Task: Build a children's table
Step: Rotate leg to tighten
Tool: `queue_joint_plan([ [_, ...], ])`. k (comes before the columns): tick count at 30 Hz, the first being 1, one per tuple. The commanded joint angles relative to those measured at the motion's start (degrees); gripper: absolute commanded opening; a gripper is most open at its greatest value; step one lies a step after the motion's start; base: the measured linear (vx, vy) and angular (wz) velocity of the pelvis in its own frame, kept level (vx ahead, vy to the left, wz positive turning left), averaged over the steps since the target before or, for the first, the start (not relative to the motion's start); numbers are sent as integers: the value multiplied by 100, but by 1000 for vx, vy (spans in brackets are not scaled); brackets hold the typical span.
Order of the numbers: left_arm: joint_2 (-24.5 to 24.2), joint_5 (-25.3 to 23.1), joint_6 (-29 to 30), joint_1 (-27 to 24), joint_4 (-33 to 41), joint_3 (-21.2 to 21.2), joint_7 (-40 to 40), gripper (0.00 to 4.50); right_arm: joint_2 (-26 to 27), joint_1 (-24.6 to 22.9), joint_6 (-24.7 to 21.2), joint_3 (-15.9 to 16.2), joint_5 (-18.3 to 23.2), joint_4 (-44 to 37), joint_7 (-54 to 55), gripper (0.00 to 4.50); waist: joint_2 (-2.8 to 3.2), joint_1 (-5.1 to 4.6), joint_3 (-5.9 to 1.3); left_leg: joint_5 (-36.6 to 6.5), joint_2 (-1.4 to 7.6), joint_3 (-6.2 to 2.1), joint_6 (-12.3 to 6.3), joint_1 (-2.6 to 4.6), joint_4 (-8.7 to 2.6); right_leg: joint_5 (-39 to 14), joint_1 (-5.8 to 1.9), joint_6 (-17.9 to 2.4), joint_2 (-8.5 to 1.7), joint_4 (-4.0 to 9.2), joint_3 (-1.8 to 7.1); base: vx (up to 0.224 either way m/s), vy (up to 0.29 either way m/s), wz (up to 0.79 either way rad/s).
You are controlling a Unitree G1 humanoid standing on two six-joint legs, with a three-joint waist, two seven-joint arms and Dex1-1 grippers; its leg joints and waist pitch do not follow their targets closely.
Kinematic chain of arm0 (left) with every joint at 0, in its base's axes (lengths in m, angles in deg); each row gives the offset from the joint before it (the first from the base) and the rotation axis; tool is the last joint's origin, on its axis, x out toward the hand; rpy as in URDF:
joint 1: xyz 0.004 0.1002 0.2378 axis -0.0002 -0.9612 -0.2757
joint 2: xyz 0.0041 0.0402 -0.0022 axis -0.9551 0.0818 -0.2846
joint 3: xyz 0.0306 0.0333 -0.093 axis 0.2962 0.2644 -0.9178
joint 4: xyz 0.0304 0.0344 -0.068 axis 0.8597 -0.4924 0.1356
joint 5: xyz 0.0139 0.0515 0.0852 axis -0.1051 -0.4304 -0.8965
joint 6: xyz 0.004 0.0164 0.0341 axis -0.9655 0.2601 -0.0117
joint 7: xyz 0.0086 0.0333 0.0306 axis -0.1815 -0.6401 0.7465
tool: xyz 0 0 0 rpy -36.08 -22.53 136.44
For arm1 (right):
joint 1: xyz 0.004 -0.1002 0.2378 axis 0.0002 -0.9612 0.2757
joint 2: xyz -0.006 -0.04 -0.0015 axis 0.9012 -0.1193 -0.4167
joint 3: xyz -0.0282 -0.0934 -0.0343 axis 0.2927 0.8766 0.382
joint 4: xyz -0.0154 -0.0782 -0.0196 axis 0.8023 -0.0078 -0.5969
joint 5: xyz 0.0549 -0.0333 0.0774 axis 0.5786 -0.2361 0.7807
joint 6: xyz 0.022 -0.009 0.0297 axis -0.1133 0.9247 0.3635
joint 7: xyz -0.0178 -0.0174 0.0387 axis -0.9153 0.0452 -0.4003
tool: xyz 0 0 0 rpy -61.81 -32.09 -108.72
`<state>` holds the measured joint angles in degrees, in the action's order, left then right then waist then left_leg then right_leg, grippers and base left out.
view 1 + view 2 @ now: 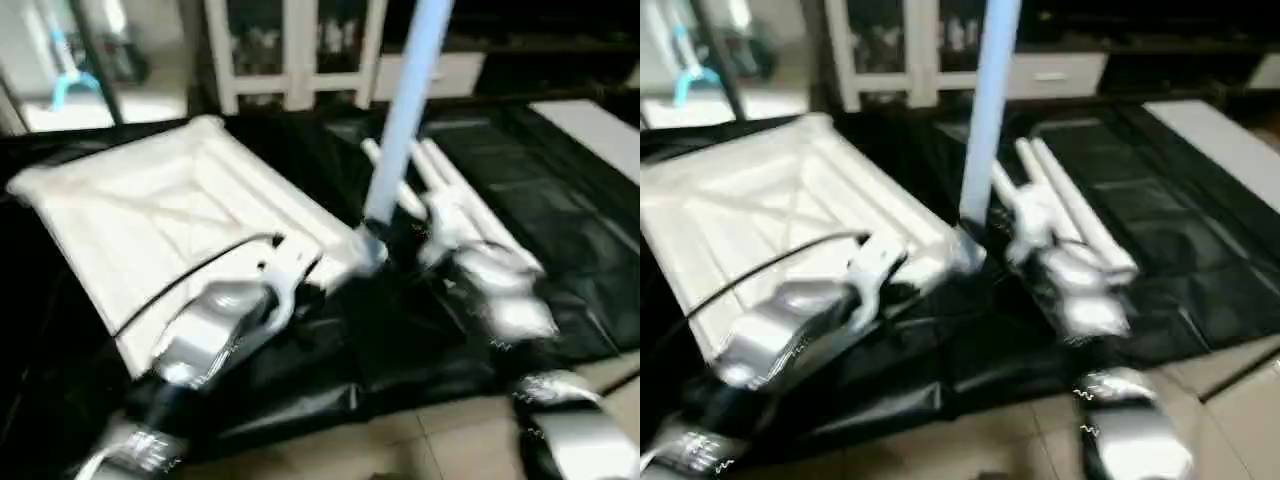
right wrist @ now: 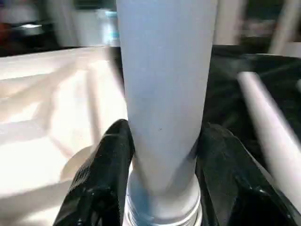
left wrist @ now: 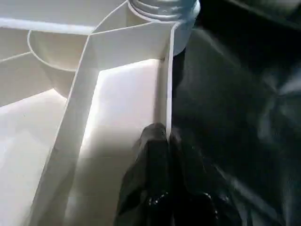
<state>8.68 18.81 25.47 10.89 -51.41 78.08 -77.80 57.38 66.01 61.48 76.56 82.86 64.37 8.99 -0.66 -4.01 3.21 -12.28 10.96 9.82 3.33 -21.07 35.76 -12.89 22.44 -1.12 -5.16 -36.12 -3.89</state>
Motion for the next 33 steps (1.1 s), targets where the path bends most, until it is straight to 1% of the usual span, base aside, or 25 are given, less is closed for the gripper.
queue_joint_plan([
  [1, 318, 50, -187, 342, -28, -346, 414, 0, 242, -126, -269, -90, -286, 975, 1143, 185, 79, -9, -252, -1956, 155, -131, 94, -7, -532, -2028, -159, -918, -259, 602, 186, 0, 0, 0],
  [2, 457, 62, -227, 412, -86, -382, 529, 0, 417, -13, -230, -74, -309, 1060, 1380, 185, 73, -32, -250, -1978, 143, -130, 108, -13, -531, -1975, -145, -918, -245, 611, 179, 0, 0, 0],
  [3, 565, 73, -256, 465, -118, -395, 612, 0, 584, 103, -197, -19, -356, 1104, 1515, 185, 50, -57, -274, -1955, 143, -133, 104, -11, -535, -1789, -159, -957, -248, 588, 183, 0, 0, 0],
  [5, 553, 76, -253, 465, -102, -382, 587, 0, 641, 164, -201, -10, -345, 1090, 1461, 185, 56, -57, -306, -1723, 150, -127, 2, -47, -537, -1298, -205, -1023, -249, 546, 191, 0, 0, 0],
  [6, 488, 60, -231, 442, -61, -385, 519, 0, 692, 269, -191, -23, -371, 1104, 1348, 185, 36, -60, -305, -1643, 162, -107, -119, -45, -542, -1151, -194, -1071, -242, 554, 187, 0, 0, 0],
  [7, 405, 60, -248, 406, -13, -369, 439, 0, 655, 274, -159, 1, -391, 1078, 1224, 185, 57, -55, -320, -1579, 174, -104, -184, -31, -537, -1100, -198, -1119, -247, 552, 180, 0, 0, 0],
  [8, 350, 61, -262, 379, 23, -353, 384, 0, 628, 270, -135, 19, -400, 1055, 1133, 185, 37, -52, -319, -1437, 171, -90, -225, -57, -530, -932, -199, -1161, -247, 545, 188, 0, 0, 0],
  [11, 155, 122, -264, 283, 116, -298, 160, 0, 571, 295, 53, -47, -242, 987, 600, 185, 43, -22, -330, -1189, 172, -58, -369, -48, -501, -588, -202, -1308, -258, 515, 205, 0, 0, 0],
  [12, -6, 144, -413, 194, 201, -177, -106, 0, 502, 286, 163, -82, -140, 876, 306, 240, 43, -4, -345, -952, 177, -56, -469, -65, -490, -338, -227, -1394, -273, 483, 211, 0, 0, 0],
  [13, -84, 189, -354, 134, 270, -143, -237, 0, 431, 270, 177, -62, -141, 803, 197, 254, 49, 6, -347, -712, 190, -53, -571, -78, -483, -64, -238, -1483, -270, 444, 212, 0, 0, 0],
  [14, -176, 220, -363, 72, 328, -93, -386, 0, 368, 271, 224, -60, -137, 756, 80, 254, 54, 19, -349, -631, 196, -50, -610, -69, -478, 34, -235, -1525, -265, 434, 207, 0, 0, 0],
  [15, -453, 265, -587, -101, 518, 99, -834, 0, 208, 241, 285, -46, -125, 571, -163, 257, 79, 25, -365, -472, 191, -43, -691, -60, -458, 184, -235, -1612, -258, 413, 203, 0, 0, 0],
  [16, -620, 324, -589, -213, 649, 173, -1051, 0, 93, 219, 275, -47, -71, 426, -435, 264, 78, 38, -384, -216, 200, -28, -784, -51, -428, 467, -237, -1721, -267, 381, 218, 0, 0, 0],
  [17, -724, 368, -562, -287, 738, 212, -1178, 0, 16, 200, 257, -46, -36, 325, -619, 281, 83, 61, -413, 179, 202, -26, -948, -49, -394, 965, -242, -1841, -253, 317, 223, 0, 0, 0],
  [18, -871, 396, -608, -374, 824, 266, -1353, 0, -90, 164, 208, -50, 46, 159, -890, 292, 89, 91, -422, 367, 199, -22, -1044, -34, -374, 1164, -229, -1896, -244, 298, 217, 0, 0, 0],
  [19, -1028, 425, -721, -457, 908, 333, -1576, 0, -205, 124, 183, -34, 85, 3, -1141, 297, 71, 130, -410, 557, 199, -9, -1247, -50, -363, 1364, -227, -1934, -236, 273, 220, 0, 0, 0],
  [20, -1156, 443, -842, -521, 972, 390, -1766, 0, -299, 91, 166, -19, 111, -123, -1336, 301, 85, 169, -401, 577, 196, -13, -1298, -34, -362, 1323, -218, -1935, -235, 276, 208, 0, 0, 0],
  [21, -1363, 481, -1048, -630, 1091, 470, -2080, 0, -470, 26, 99, 16, 177, -305, -1745, 301, 79, 200, -388, 472, 206, -7, -1345, -20, -369, 1090, -208, -1914, -230, 295, 202, 0, 0, 0],
  [23, -1754, 670, -1355, -868, 1394, 564, -2756, 0, -866, -124, 14, 77, 303, -652, -2560, 301, 91, 250, -358, 167, 233, 6, -1243, 1, -394, 634, -194, -1841, -240, 331, 211, 0, 0, 0],
  [24, -1912, 756, -1388, -952, 1523, 593, -2968, 0, -1029, -181, -37, 68, 367, -779, -2881, 301, 96, 290, -342, -13, 247, 11, -1104, 14, -415, 419, -188, -1801, -247, 348, 219, 0, 0, 0],
  [26, -2095, 801, -1377, -1043, 1644, 627, -3101, 0, -1342, -316, -203, 14, 577, -1009, -3534, 301, 97, 340, -337, -169, 257, 31, -921, 56, -432, 367, -165, -1794, -223, 345, 233, 0, 0, 0],
  [29, -2100, 791, -1389, -1051, 1635, 626, -3089, 0, -1424, -361, -261, 3, 630, -1037, -3722, 301, 95, 403, -316, -300, 250, 59, -781, 72, -457, 189, -151, -1776, -226, 365, 249, 0, 0, 0],
  [30, -2107, 780, -1419, -1054, 1615, 625, -3094, 0, -1490, -404, -305, 9, 657, -1053, -3871, 301, 30, 402, -311, -473, 246, 72, -691, 62, -466, -56, -159, -1734, -238, 383, 263, 0, 0, 0],
  [32, -2118, 770, -1466, -1058, 1588, 621, -3107, 0, -1563, -460, -396, 55, 633, -1056, -4028, 277, 35, 406, -308, -667, 247, 87, -554, 77, -478, -344, -148, -1623, -240, 414, 276, 0, 0, 0],
  [33, -2120, 768, -1504, -1061, 1571, 615, -3111, 0, -1573, -497, -426, 64, 629, -1058, -4102, 277, 16, 400, -317, -671, 243, 91, -512, 65, -476, -388, -157, -1573, -241, 412, 289, 0, 0, 0],
])
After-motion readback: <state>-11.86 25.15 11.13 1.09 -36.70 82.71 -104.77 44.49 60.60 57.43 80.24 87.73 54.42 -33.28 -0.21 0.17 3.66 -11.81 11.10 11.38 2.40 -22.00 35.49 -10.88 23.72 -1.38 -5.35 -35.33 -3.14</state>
